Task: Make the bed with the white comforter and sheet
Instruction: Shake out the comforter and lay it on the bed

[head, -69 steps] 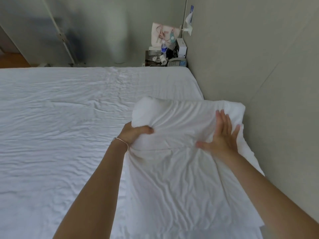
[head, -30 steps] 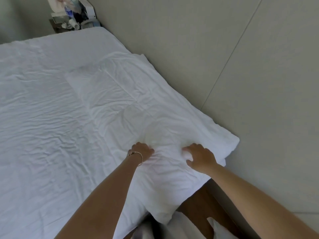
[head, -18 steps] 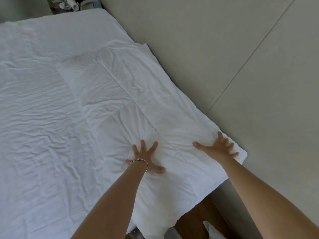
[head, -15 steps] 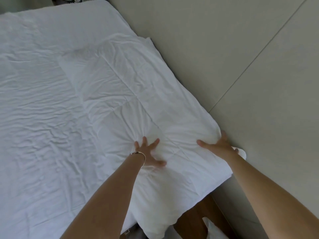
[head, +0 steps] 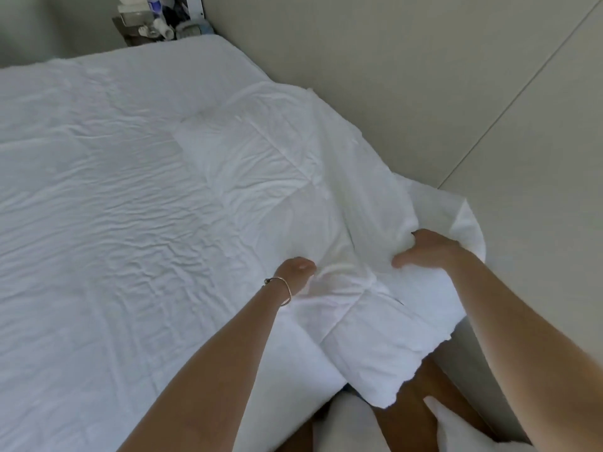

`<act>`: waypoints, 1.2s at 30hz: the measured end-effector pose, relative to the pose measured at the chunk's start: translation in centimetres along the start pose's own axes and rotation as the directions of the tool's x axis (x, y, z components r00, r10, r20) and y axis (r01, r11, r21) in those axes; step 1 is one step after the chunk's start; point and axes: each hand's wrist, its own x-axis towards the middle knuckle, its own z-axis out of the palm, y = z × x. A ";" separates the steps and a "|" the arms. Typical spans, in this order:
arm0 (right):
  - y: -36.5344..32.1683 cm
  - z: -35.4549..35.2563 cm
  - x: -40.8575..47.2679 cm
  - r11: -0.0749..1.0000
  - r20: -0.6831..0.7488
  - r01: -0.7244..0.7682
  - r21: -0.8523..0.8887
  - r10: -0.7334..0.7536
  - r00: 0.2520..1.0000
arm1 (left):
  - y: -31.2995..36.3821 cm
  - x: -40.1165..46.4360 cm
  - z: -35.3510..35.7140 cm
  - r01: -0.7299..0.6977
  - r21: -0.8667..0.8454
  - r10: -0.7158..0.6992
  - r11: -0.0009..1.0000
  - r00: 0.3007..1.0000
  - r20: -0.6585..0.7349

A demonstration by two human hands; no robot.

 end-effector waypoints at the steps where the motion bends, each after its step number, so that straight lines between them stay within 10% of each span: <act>1: -2.3 1.2 -2.3 0.999 -0.029 0.037 -0.029 -0.038 0.999 | -1.0 -1.3 -1.3 -0.032 -0.017 0.031 0.999 0.999 -0.040; 6: -12.2 8.1 -12.2 0.956 -0.199 0.214 -0.198 -0.253 0.947 | -4.4 -7.0 -7.9 -0.060 -0.446 -0.048 0.893 0.972 -0.228; 13: -22.1 17.4 -20.7 0.824 -0.104 0.521 -0.222 -0.551 0.828 | -4.8 -9.8 -13.2 -0.156 -0.456 0.023 0.876 0.959 -0.284; 19: -25.5 27.3 -23.9 0.581 0.178 0.763 -0.283 -0.750 0.637 | -17.1 -13.8 -16.4 0.152 -0.025 -0.151 0.988 0.928 -0.341; 24: -26.2 33.6 -24.8 0.322 0.425 0.830 -0.456 -0.740 0.521 | -30.4 -20.5 -14.8 0.515 -0.216 -0.555 0.830 0.715 -0.426; 27: -26.8 33.1 -24.9 0.377 0.274 0.885 -0.274 -0.851 0.448 | -32.4 -21.2 -13.6 0.567 -0.231 -0.611 0.790 0.705 -0.360; 30: -28.0 31.7 -23.3 0.360 -0.259 0.861 -0.359 -0.925 0.279 | -30.5 -19.4 -14.8 0.548 -0.353 -0.650 0.758 0.593 -0.475; 33: -29.2 28.2 -20.5 0.743 -0.415 0.619 -0.253 -0.661 0.625 | -27.5 -17.9 -17.1 0.440 -0.311 -0.529 0.842 0.569 -0.630; 36: -30.2 26.5 -16.6 0.942 -0.167 0.327 -0.075 -0.335 0.927 | -26.5 -15.9 -19.1 0.412 0.065 -0.311 0.909 0.773 -0.553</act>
